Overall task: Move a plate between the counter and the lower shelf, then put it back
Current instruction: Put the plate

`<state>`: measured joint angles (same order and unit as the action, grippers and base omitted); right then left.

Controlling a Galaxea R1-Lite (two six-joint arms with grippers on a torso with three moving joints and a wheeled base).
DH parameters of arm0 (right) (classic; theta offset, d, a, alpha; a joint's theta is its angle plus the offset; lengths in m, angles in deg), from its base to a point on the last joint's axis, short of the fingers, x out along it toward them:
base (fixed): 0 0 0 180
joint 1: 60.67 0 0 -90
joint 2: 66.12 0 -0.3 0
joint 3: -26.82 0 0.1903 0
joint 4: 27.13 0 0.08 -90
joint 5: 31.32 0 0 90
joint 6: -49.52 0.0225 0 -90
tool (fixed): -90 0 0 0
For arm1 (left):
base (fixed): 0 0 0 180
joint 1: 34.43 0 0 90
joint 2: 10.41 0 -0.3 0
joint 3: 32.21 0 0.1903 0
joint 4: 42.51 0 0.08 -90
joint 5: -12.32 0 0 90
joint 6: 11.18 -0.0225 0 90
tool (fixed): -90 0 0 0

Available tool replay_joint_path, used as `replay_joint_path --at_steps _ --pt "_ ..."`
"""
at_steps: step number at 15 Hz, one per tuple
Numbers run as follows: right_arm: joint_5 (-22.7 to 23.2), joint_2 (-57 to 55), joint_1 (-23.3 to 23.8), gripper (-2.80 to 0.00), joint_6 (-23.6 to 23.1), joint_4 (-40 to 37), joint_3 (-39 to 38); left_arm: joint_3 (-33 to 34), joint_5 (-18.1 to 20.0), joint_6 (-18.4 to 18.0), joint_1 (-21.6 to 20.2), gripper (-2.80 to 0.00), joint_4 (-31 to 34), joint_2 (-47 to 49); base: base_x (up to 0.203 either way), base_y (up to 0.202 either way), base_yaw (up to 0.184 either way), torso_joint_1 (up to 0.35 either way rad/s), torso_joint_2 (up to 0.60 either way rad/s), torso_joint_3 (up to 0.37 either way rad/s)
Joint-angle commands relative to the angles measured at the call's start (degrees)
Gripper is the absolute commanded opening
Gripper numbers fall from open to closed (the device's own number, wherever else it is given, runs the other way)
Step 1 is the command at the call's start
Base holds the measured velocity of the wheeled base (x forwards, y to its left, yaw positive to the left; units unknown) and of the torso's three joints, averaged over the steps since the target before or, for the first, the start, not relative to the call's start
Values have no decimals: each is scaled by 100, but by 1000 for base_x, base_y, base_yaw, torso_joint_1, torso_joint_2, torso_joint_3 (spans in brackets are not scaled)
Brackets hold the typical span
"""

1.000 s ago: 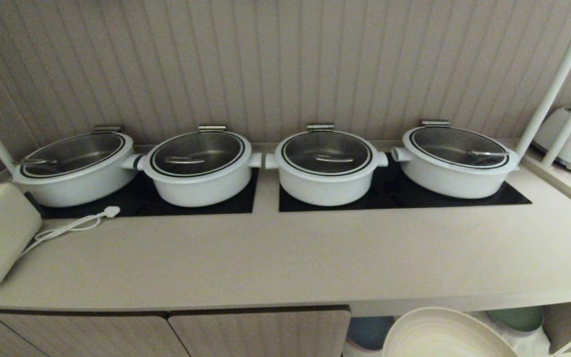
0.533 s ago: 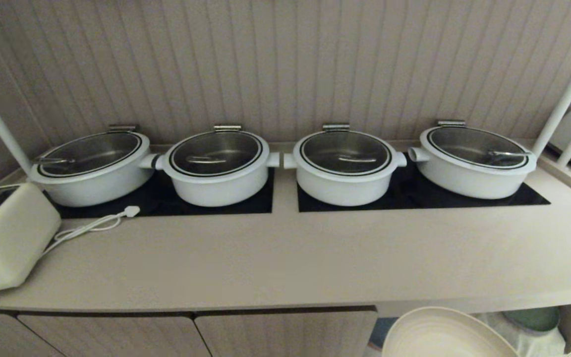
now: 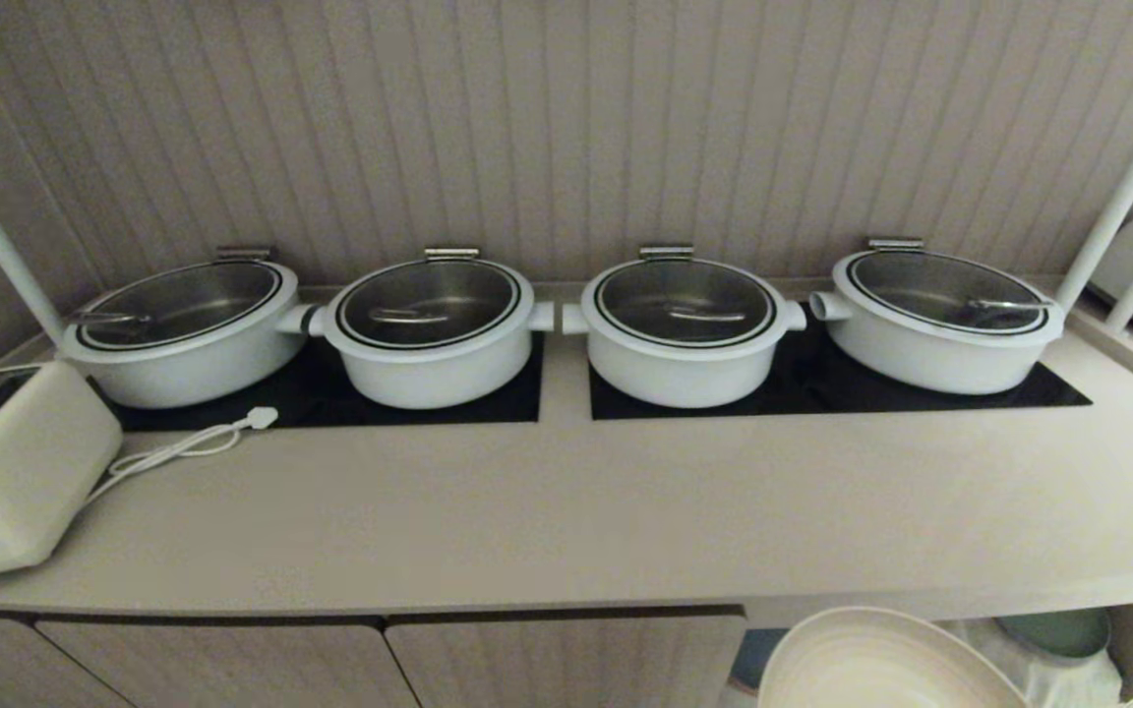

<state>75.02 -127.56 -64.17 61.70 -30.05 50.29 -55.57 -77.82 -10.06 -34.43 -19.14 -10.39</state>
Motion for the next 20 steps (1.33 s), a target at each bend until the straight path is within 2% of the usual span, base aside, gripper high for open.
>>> replay_joint_path --at_steps 1,12,16,20 --pt "1 -8 -2 -280 -4 20 -1 0 -3 2 0 -280 0 -2 0 0 0 0 0 0" --pt "-14 -269 -2 -280 86 -58 160 0 -3 2 0 -280 0 -2 0 0 0 0 0 0" --pt "-43 -478 17 -280 101 -375 713 0 -3 2 0 -280 0 -2 0 0 0 0 0 0" --pt "-43 -1228 194 -280 101 -655 1511 0 -3 2 0 -280 0 -2 0 0 0 0 0 0"
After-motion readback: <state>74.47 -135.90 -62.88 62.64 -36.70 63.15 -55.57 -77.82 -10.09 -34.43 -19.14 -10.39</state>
